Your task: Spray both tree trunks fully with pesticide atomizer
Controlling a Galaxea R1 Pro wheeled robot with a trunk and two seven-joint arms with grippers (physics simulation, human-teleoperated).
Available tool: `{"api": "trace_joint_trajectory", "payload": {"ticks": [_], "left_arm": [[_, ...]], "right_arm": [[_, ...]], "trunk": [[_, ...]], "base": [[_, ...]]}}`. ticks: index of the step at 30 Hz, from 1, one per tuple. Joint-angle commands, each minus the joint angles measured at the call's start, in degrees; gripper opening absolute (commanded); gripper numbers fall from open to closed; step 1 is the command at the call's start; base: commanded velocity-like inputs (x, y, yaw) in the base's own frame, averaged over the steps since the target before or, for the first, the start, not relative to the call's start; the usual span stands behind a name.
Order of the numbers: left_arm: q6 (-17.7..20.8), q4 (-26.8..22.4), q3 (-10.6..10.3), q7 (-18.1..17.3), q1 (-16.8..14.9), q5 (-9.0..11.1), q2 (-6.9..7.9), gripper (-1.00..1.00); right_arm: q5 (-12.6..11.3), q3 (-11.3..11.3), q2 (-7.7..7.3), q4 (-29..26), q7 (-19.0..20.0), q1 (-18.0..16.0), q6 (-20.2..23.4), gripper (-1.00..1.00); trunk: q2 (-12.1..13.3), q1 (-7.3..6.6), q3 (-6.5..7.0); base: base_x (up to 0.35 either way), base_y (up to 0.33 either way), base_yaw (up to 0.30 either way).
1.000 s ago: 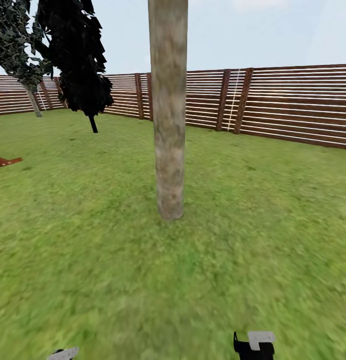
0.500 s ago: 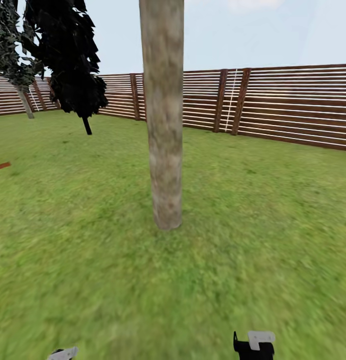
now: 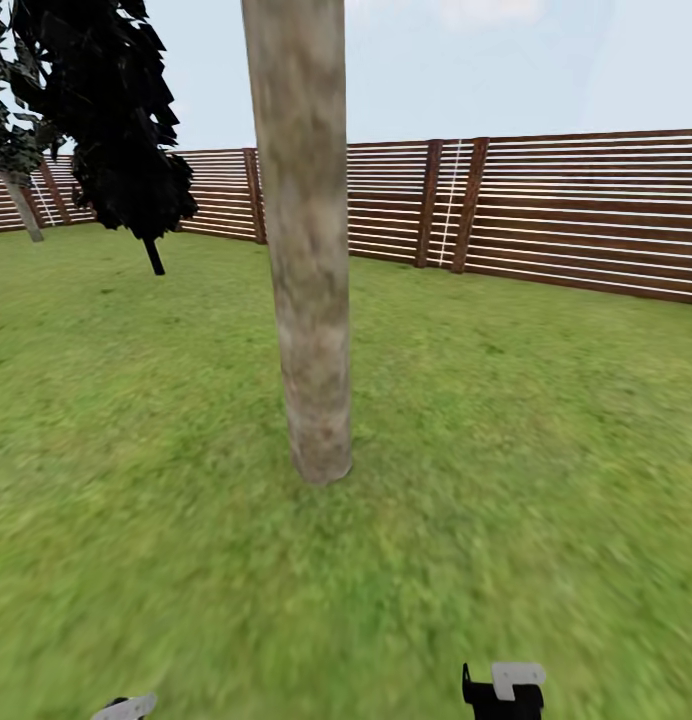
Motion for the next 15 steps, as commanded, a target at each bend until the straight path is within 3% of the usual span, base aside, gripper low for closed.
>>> {"api": "trace_joint_trajectory", "payload": {"ticks": [1, 6, 9, 13, 15], "left_arm": [[-0.2, 0.0, 0.0, -0.1, 0.0, 0.2, -0.04, -1.00], [-0.1, 0.0, -0.4, -0.5, 0.0, -0.2, -0.12, -1.00], [0.1, -0.1, -1.2, -0.7, -0.1, -1.5, -0.10, -1.00], [0.6, -0.2, -5.2, -2.0, -0.7, -7.8, 0.26, -1.00], [1.7, -0.3, -6.4, -4.2, -1.7, -12.3, 0.26, -1.00]], "right_arm": [[0.6, -0.4, -0.07, 0.0, -0.2, 0.0, -0.1, 1.00], [0.7, -0.4, -0.10, 0.1, -0.4, 0.0, -0.1, 1.00], [0.7, -0.4, -0.07, 0.0, -0.3, 0.0, -0.1, 1.00], [1.2, 0.4, -0.02, -0.7, -0.1, 0.0, -0.1, 1.00], [3.7, 3.9, -0.11, -3.5, 0.0, 0.0, 0.0, 1.00]], "trunk": [[0.0, 0.02, -0.05], [0.0, 0.02, -0.05], [0.0, 0.02, -0.05], [0.0, 0.02, -0.05], [0.0, 0.02, -0.05]], "base": [[0.136, 0.000, 0.000], [0.037, 0.000, 0.000], [0.003, 0.000, 0.000], [0.000, 0.000, 0.000], [0.000, 0.000, 0.000]]}}
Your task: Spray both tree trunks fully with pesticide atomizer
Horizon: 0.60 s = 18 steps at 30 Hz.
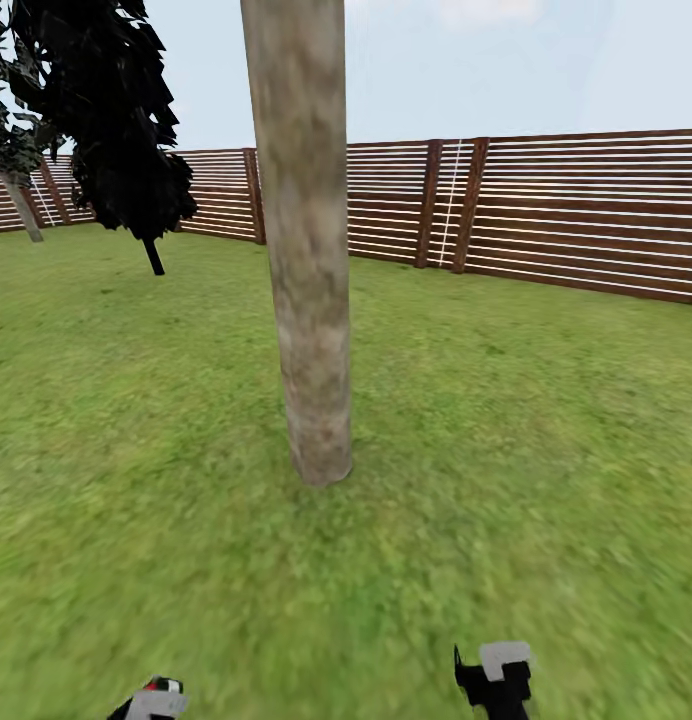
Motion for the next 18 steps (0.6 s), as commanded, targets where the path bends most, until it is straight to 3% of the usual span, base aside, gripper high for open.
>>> {"api": "trace_joint_trajectory", "payload": {"ticks": [1, 2, 3, 4, 5, 8, 10, 13, 16, 18], "left_arm": [[1.5, -0.1, -0.5, -2.0, -1.7, -2.7, -0.01, -1.00], [3.1, -0.1, -0.6, -3.6, -2.8, -5.1, 0.00, -1.00], [5.8, -0.2, -0.6, -6.4, -4.3, -8.8, 0.04, -1.00], [8.6, -0.3, -0.7, -10.7, -6.3, -13.6, 0.15, -1.00], [10.4, -0.4, -0.7, -18.4, -9.1, -20.1, 0.39, -1.00], [10.9, -0.4, -0.7, -29.7, -12.5, -28.1, 0.51, -1.00], [11.1, -0.4, -0.7, -34.9, -14.5, -31.9, 0.41, -1.00], [12.0, -0.4, -0.7, -39.5, -16.6, -35.1, 0.35, -1.00], [12.4, -0.4, -0.8, -45.3, -17.6, -37.6, 0.12, -1.00], [12.5, -0.4, -0.7, -46.1, -17.7, -38.7, 0.08, -1.00]], "right_arm": [[2.9, 1.9, -0.07, -2.6, 0.0, 0.0, -0.1, 1.00], [4.3, 3.1, -0.11, -4.3, 0.4, 0.0, 0.0, 1.00], [6.1, 4.1, -0.14, -6.5, 1.6, 0.0, 0.1, 1.00], [8.3, 4.8, -0.12, -8.5, 5.7, 0.0, 0.5, 1.00], [12.8, 5.2, -0.16, -9.9, 17.0, -0.5, 4.9, 1.00], [19.0, 5.3, -0.18, -12.6, 30.3, -3.5, 10.9, 1.00], [21.7, 5.4, -0.12, -14.0, 37.9, -5.2, 11.8, 1.00], [23.2, 5.4, -0.10, -14.8, 47.1, -7.6, 12.3, 1.00], [23.6, 5.4, 0.06, -14.9, 52.5, -8.8, 12.3, 1.00], [23.6, 5.5, 0.13, -15.0, 53.2, -8.9, 12.3, 1.00]], "trunk": [[0.0, -0.01, -0.05], [0.0, -0.01, -0.05], [0.0, -0.01, -0.05], [0.0, -0.01, -0.05], [0.0, -0.01, -0.05], [0.0, -0.01, -0.05], [0.0, -0.01, -0.05], [0.0, -0.01, -0.05], [0.0, -0.01, -0.05], [0.0, -0.01, -0.05]], "base": [[0.000, 0.000, 0.000], [0.000, 0.000, 0.000], [0.000, 0.000, 0.000], [0.000, 0.000, 0.000], [0.000, 0.000, 0.000], [0.000, 0.000, 0.000], [0.000, 0.000, 0.000], [0.000, 0.000, 0.000], [0.000, 0.000, 0.000], [0.000, 0.000, 0.000]]}}
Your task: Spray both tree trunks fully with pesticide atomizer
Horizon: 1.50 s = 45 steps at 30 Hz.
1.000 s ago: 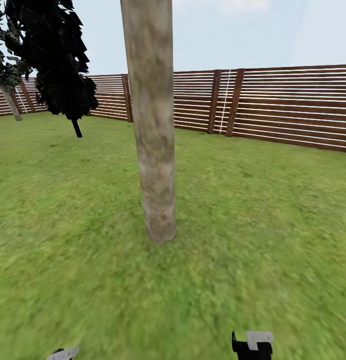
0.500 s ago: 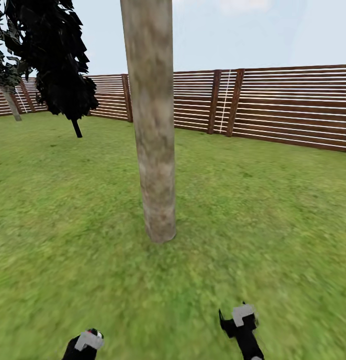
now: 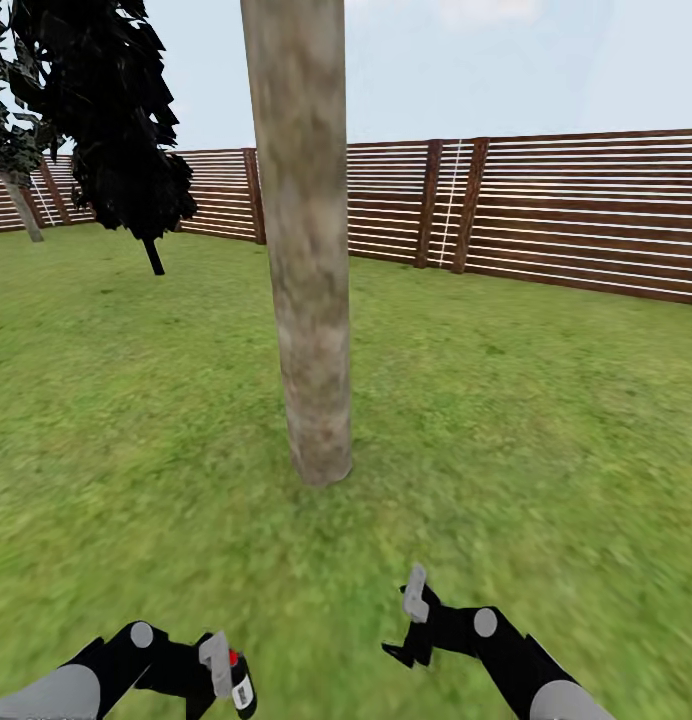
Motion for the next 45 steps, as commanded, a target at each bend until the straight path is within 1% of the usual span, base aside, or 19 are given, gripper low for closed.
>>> {"api": "trace_joint_trajectory", "payload": {"ticks": [1, 2, 3, 5, 7, 9, 10, 12, 14, 15, 17, 20, 23, 26, 29, 33, 36, 41, 45], "left_arm": [[-0.2, -0.1, -0.4, -0.3, 0.0, -0.4, -0.07, -1.00], [-0.1, -0.1, -0.4, -0.4, 0.0, -1.0, -0.21, -1.00], [0.0, -0.1, -0.3, -0.5, 0.0, -3.0, -0.51, -1.00], [0.6, -0.2, -0.3, -0.6, 0.0, -3.8, -0.68, -1.00], [1.0, -1.4, -0.3, -0.6, 0.0, -4.8, -0.92, -1.00], [1.2, -1.8, -0.3, -0.6, 0.0, -5.3, -1.21, -1.00], [1.2, -1.9, -0.3, -0.6, 0.0, -5.6, -1.51, -1.00], [1.3, -2.0, -0.4, -0.6, 0.0, -6.8, -2.28, -1.00], [1.4, -2.1, -0.3, -0.6, 0.0, -8.4, -3.08, -1.00], [1.4, -2.1, -0.3, -0.6, 0.0, -8.8, -3.29, -1.00], [1.4, -2.1, -0.3, -0.6, 0.0, -9.3, -3.71, -1.00], [1.4, -2.2, -0.4, -0.6, 0.0, -9.5, -4.97, -1.00], [1.3, -2.5, -0.4, -0.6, -0.1, -9.6, -5.92, -1.00], [1.4, -4.2, -0.4, -0.6, -0.1, -10.8, -6.50, -1.00], [3.1, -4.8, -0.3, -0.6, 0.0, -12.1, -7.36, -1.00], [3.9, -4.9, -0.3, -0.7, 0.0, -12.3, -8.10, -1.00], [4.1, -4.9, -0.3, -0.6, 0.0, -12.3, -8.27, -1.00], [4.2, -5.0, -0.2, -0.6, 0.0, -11.7, -8.57, -1.00], [4.0, -5.0, -0.1, -0.4, 0.0, -11.6, -9.11, -1.00]], "right_arm": [[0.6, -0.1, 0.05, -0.1, 0.5, -0.1, -0.3, 1.00], [0.6, 0.0, 0.09, -0.2, 1.0, -0.1, -0.3, 1.00], [0.6, 0.3, 0.30, -0.3, 1.9, -0.1, -0.3, 1.00], [0.6, 3.0, 1.17, -0.3, 2.1, -0.1, -0.3, 1.00], [0.5, 8.0, 2.42, -0.4, 2.1, -0.1, -0.3, 1.00], [0.5, 9.3, 3.01, -0.4, 2.1, -0.1, -0.3, 1.00], [0.5, 9.6, 3.36, -0.4, 2.1, -0.1, -0.3, -1.00], [0.5, 9.9, 4.11, -0.4, 2.1, -0.1, -0.3, -1.00], [0.5, 10.0, 4.47, -0.4, 2.2, -0.1, -0.3, -1.00], [0.5, 10.0, 4.53, -0.4, 2.2, -0.1, -0.3, -1.00], [0.4, 10.0, 4.66, -0.5, 2.2, -0.1, -0.3, -1.00], [0.4, 10.1, 5.22, -1.1, 2.3, -0.1, -0.3, -1.00], [0.5, 10.1, 5.73, -1.8, 5.7, -0.2, -0.2, -1.00], [0.5, 10.1, 6.33, -3.2, 7.4, -0.2, -0.2, -1.00], [0.5, 10.1, 6.61, -3.6, 7.8, -0.2, -0.2, -1.00], [0.4, 10.1, 6.79, -3.6, 7.8, -0.2, -0.2, -1.00], [0.4, 10.1, 6.92, -3.6, 7.9, -0.2, -0.2, -1.00], [0.4, 10.2, 8.32, -3.6, 8.0, -0.2, -0.3, -1.00], [0.4, 10.1, 8.77, -3.6, 9.1, -0.2, -0.3, -1.00]], "trunk": [[0.0, -0.01, -0.05], [0.0, -0.01, -0.05], [0.0, -0.01, -0.05], [0.0, -0.01, -0.05], [0.0, -0.01, -0.05], [0.0, -0.01, -0.05], [0.0, -0.01, -0.05], [0.0, -0.01, -0.05], [0.0, -0.01, -0.05], [0.0, -0.01, -0.05], [0.0, -0.01, -0.05], [0.0, -0.01, -0.05], [0.0, -0.01, -0.05], [0.0, -0.01, -0.05], [0.0, -0.01, -0.05], [0.0, -0.01, -0.05], [0.0, -0.01, -0.05], [0.0, -0.01, -0.05], [0.0, -0.01, -0.05]], "base": [[0.000, 0.000, 0.000], [0.000, 0.000, 0.000], [0.000, 0.000, 0.000], [0.000, 0.000, 0.000], [0.000, 0.000, 0.000], [0.000, 0.000, 0.000], [0.000, 0.000, 0.000], [0.000, 0.000, 0.000], [0.000, 0.000, 0.000], [0.000, 0.000, 0.000], [0.000, 0.000, 0.000], [0.000, 0.000, 0.000], [0.000, 0.000, 0.000], [0.000, 0.000, 0.000], [0.000, 0.000, 0.000], [0.000, 0.000, 0.000], [0.000, 0.000, 0.000], [0.000, 0.000, 0.000], [0.000, 0.000, 0.000]]}}
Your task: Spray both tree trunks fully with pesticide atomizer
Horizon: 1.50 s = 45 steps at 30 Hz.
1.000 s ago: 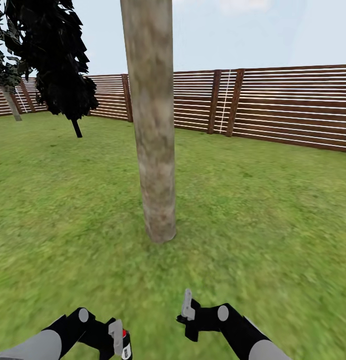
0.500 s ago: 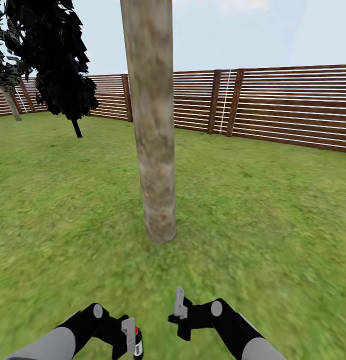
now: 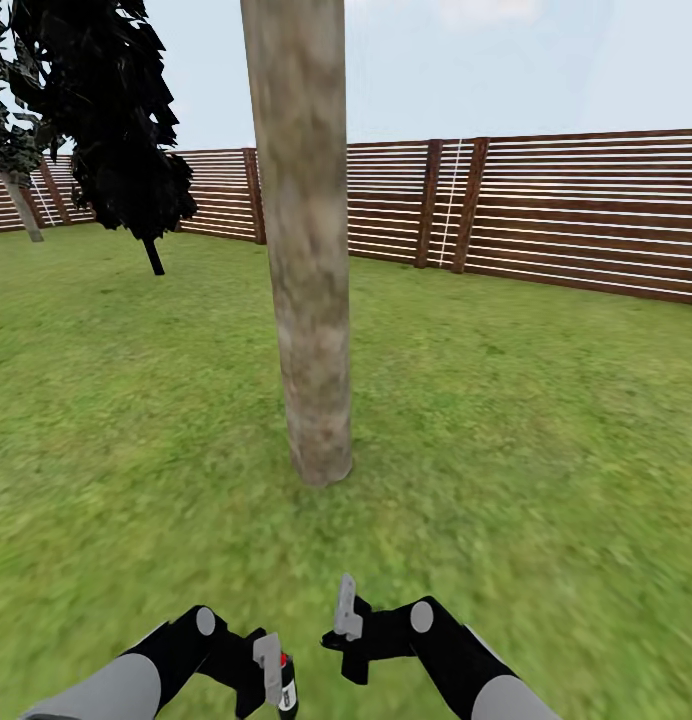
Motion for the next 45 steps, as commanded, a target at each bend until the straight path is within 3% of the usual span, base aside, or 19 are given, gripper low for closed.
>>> {"api": "trace_joint_trajectory", "payload": {"ticks": [1, 8, 14, 33, 45], "left_arm": [[-0.3, -0.1, -0.4, 0.0, 0.0, 0.0, -0.15, -1.00], [-0.6, 0.0, 0.0, 0.0, 0.0, 0.4, -0.44, -1.00], [-1.3, 0.0, 0.0, -0.4, 0.1, 3.8, -0.47, -1.00], [-2.3, 0.1, 0.3, -0.5, 0.2, 4.2, -1.98, -1.00], [-3.9, 0.1, 0.3, -2.6, 0.2, 6.0, -2.14, -1.00]], "right_arm": [[0.6, -0.1, 0.05, -0.1, 0.1, 0.0, -0.3, -1.00], [0.6, 0.0, 0.09, -0.1, 0.3, 0.0, -0.4, -1.00], [0.6, -0.1, 0.09, 0.0, 0.2, 0.0, -0.4, -1.00], [0.6, -0.1, 0.09, 0.0, 0.2, 0.0, -0.4, -1.00], [0.6, -0.1, 0.09, 0.0, 0.2, 0.0, -0.4, -1.00]], "trunk": [[0.0, -0.01, -0.05], [0.0, -0.01, -0.05], [0.0, -0.01, -0.05], [0.0, -0.01, -0.05], [0.0, -0.01, -0.05]], "base": [[0.000, 0.000, 0.000], [0.000, 0.000, 0.000], [0.000, 0.000, 0.000], [0.000, 0.000, 0.000], [0.000, 0.000, 0.000]]}}
